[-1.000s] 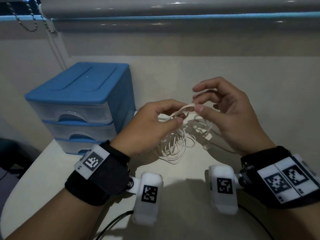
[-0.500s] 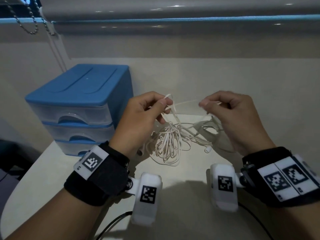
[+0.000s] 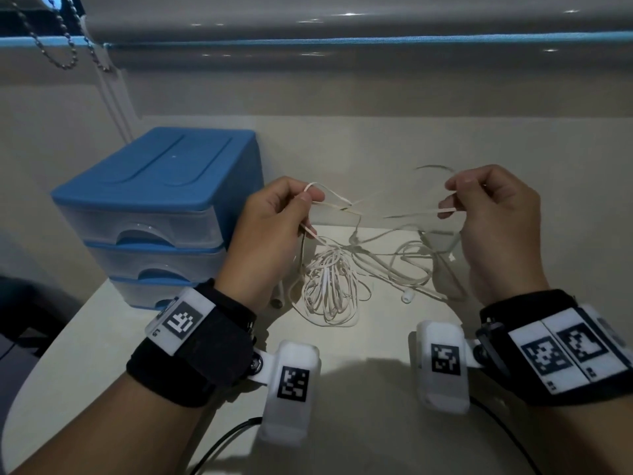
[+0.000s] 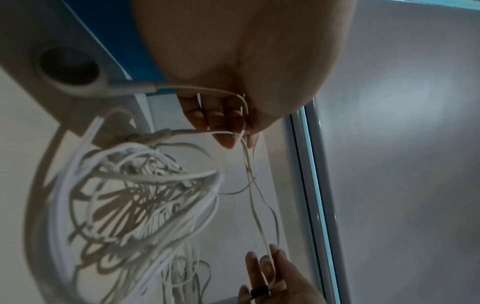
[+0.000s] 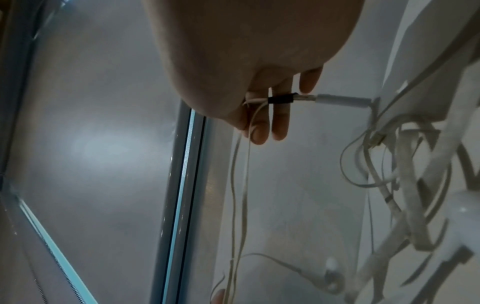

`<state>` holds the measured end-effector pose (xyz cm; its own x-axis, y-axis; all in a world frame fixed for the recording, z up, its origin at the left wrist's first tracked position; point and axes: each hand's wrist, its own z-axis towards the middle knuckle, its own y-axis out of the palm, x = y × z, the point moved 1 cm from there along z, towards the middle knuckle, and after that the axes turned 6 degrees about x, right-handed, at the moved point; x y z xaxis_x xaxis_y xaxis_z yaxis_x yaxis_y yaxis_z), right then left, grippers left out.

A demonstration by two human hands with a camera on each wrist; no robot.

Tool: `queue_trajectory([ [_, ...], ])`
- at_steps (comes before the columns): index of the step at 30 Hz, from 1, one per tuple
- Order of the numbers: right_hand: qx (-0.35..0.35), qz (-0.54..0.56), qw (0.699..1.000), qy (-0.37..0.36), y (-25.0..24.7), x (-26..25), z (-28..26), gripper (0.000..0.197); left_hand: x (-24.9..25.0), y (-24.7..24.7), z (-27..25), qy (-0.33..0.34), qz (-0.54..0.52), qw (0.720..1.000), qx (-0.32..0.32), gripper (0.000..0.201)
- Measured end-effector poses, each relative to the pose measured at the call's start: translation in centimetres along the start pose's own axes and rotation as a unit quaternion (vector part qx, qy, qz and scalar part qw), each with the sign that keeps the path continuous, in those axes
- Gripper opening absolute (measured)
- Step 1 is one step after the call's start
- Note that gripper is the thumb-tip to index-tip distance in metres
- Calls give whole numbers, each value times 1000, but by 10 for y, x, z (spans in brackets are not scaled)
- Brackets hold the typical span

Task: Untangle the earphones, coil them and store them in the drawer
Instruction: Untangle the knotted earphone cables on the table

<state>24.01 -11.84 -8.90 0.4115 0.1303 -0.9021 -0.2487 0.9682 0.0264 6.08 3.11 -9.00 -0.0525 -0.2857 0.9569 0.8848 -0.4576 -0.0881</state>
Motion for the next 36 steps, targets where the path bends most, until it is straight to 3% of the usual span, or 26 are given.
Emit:
queue_trajectory([
  [10,64,187,970,144,1,-12,-7,22,1,0,-1,-47,-49,998,-18,15],
  [14,38,164,973,160,2,-10,-6,25,0,1,-2,-36,-49,998,-35,9],
  [22,-117,42,986,112,8,-11,-14,20,0,1,-5,12,-1,998,-65,8],
  [26,-154,10,986,71,7,-10,-18,34,0,1,-5,15,-4,998,-66,7],
  [28,-161,35,982,89,8,-12,-18,38,1,1,-6,17,-6,998,-68,7],
  [31,-166,-16,986,15,9,-11,-16,34,3,1,-7,18,-4,997,-75,7],
  [34,-145,-79,983,-78,4,-12,-16,59,4,2,-8,21,-8,996,-86,7],
  [36,-158,-95,974,-135,2,-14,-16,65,4,3,-9,22,-17,995,-95,8],
])
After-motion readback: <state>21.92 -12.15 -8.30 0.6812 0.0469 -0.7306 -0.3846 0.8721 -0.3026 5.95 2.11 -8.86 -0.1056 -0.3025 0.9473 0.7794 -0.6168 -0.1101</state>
